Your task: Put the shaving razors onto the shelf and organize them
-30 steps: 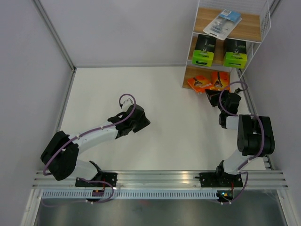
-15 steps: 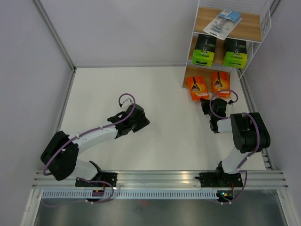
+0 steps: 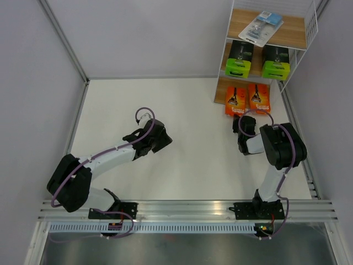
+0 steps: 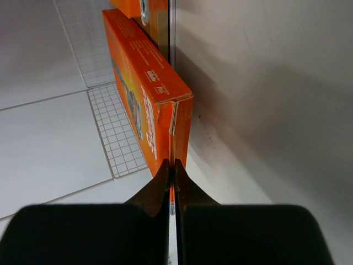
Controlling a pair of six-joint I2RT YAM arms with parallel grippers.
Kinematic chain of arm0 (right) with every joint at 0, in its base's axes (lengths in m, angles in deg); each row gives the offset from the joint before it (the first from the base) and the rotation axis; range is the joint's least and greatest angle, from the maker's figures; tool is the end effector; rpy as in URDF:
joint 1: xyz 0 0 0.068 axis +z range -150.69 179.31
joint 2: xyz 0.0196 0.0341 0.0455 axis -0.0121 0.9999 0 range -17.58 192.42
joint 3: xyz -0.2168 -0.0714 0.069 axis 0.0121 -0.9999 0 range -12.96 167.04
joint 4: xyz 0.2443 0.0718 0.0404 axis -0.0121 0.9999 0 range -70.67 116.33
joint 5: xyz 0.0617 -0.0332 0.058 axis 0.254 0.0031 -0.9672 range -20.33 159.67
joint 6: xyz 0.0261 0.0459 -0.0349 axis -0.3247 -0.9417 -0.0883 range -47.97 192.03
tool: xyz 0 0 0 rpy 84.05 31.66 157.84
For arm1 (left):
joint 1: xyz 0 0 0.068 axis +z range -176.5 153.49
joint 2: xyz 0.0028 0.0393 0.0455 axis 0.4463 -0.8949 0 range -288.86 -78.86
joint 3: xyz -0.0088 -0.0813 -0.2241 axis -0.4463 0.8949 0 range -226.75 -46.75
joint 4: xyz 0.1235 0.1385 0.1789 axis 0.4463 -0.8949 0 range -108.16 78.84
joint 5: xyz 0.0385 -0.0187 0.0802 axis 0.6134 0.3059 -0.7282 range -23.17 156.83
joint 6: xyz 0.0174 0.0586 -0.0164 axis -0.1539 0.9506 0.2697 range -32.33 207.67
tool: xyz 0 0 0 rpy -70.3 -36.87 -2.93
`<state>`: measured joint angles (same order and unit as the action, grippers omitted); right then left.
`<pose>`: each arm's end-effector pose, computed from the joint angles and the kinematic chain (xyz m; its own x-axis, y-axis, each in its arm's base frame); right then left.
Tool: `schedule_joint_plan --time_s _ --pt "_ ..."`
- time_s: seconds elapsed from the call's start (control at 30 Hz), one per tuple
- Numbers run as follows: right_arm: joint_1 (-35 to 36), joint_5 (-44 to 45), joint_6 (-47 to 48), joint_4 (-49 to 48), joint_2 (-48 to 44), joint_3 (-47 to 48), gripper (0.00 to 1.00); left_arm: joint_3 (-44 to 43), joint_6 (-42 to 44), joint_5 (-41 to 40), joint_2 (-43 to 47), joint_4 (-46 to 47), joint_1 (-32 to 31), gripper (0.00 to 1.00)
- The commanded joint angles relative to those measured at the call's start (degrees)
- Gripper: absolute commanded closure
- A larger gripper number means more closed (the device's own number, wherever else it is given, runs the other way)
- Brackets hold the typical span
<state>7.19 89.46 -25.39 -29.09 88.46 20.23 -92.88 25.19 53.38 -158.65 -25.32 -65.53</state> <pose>0.3198 0.0276 0.0707 0.2278 0.9735 -0.0212 0.3834 -0.0697 0.9209 0.2362 -0.1769 0.1647 -0.7015 -0.5417 -0.4631 -0.2837 0.8084 -0.5158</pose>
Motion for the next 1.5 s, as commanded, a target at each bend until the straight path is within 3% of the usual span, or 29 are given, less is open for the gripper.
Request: schedule_joint_plan --time_s 0.0,0.2,0.77,0.83,0.87,0.93,0.97,1.07,1.23,1.27,1.47 --pt "2.05 3.41 -3.82 -4.04 3.11 5.21 0.99 -0.63 3.32 1.41 -0.28 1.5 1.4 0.41" --pt "3.98 5.96 -8.65 -8.43 9.18 8.03 0.99 -0.54 4.2 2.11 -0.89 1.67 3.34 0.41" --pt "4.69 6.84 -11.47 -7.03 14.9 14.88 0.99 -9.59 11.68 7.47 -8.54 4.3 5.8 0.41" --pt "4.78 5.97 -10.68 -5.9 14.55 15.24 0.91 -10.21 11.85 7.91 -9.33 5.27 5.98 0.41" --pt "4.69 5.09 -10.33 -5.63 14.46 15.5 0.73 -10.47 12.38 8.96 -9.68 6.41 5.98 0.41" --pt "4.6 2.11 -8.67 -6.77 13.67 15.15 0.55 -11.61 13.25 10.11 -10.65 7.82 5.98 0.4" --pt "4.69 1.31 -8.05 -7.21 13.15 14.02 0.41 -12.75 14.56 10.98 -11.61 9.04 5.98 0.4" --pt "4.34 -0.36 -6.81 -9.75 9.99 9.29 0.28 -14.86 17.46 12.22 -13.02 11.33 5.98 0.4" --pt "-0.13 -7.99 -6.46 -17.84 3.57 0.66 0.27 -21.71 22.39 17.56 -18.38 18.63 5.89 0.37" --pt "-1.01 -12.71 -6.02 -18.11 1.47 -1.0 0.27 -24.51 24.05 18.71 -19.52 19.5 5.8 0.37" --pt "-8.05 -27.07 3.28 -10.74 -8.63 -4.27 0.27 -34.27 30.83 23.64 -30.15 30.04 4.92 0.32"
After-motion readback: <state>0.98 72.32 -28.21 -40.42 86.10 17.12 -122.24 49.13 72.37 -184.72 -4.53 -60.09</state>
